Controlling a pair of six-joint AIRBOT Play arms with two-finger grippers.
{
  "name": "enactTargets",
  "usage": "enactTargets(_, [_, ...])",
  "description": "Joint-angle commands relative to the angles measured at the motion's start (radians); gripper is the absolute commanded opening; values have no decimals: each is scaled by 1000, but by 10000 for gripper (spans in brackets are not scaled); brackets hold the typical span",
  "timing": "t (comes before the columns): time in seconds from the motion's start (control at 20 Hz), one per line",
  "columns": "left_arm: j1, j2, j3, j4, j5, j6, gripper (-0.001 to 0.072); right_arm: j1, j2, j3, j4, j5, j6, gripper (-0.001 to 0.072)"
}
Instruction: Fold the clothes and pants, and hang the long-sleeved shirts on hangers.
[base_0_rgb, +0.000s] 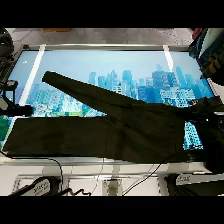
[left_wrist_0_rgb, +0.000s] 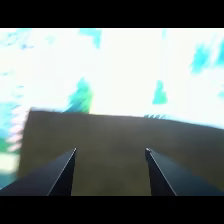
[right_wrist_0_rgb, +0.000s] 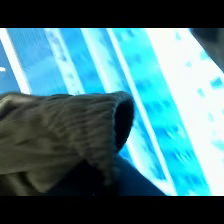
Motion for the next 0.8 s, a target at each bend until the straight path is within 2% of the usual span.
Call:
enactTargets(0.0, [-5,-51,0,-343,156,-66,483,8,-8,30,27,5,-36,77])
enactTargets(0.1, [-6,-121,1,-603,245,-65,483,8,-8,32,26,14,-36,75])
enactTargets(0.2, [-34,-209,18,-713,264,-46,483,8,-8,32,26,14,-36,76])
enactTargets(0.45, [-166,-434,199,-714,396,-23,483,8,-8,32,26,15,-36,76])
enactTargets(0.65, [-190,-619,402,-714,390,-134,481,8,-8,32,26,14,-36,76])
enactTargets(0.75, [-193,-676,467,-714,366,-156,477,8,-8,32,26,14,-36,76])
